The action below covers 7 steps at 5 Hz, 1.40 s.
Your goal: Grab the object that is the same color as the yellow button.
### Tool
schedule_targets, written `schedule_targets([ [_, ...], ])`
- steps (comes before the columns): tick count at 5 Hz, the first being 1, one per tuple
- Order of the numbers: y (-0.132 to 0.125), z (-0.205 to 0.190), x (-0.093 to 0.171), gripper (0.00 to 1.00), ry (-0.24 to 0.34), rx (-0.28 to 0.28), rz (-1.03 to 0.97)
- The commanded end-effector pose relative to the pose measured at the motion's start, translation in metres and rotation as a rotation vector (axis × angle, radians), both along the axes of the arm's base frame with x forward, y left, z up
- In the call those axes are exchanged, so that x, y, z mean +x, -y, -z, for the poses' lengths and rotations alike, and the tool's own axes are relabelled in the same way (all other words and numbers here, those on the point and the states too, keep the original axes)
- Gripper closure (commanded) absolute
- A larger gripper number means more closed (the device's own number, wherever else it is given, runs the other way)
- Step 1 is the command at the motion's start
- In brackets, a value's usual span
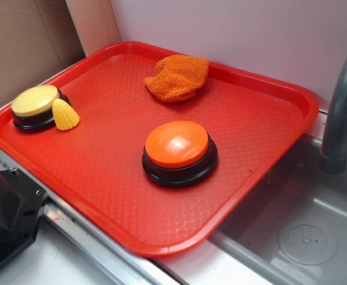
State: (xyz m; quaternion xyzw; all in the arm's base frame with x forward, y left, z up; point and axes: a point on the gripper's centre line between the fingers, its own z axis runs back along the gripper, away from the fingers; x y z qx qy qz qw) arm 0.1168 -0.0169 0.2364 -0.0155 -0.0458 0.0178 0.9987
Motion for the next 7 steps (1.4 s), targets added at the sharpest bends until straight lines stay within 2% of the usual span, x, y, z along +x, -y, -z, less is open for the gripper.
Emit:
schedule_targets([
  [1,0.000,0.000,0.000,0.00,0.000,0.000,0.000],
  [2,-0.043,0.039,0.024,0.00,-0.107,-0.054,-0.149],
  [3,-0.063,0.061,0.035,0.00,-0.146,-0.085,-0.204],
  [4,-0.086,0.074,0.030,0.00,-0.115,-0.111,-0.423],
  [6,-0.109,0.096,0.017,0.00,-0.007,-0.104,-0.847],
  [7,-0.113,0.115,0.023,0.00,0.044,-0.156,-0.970],
])
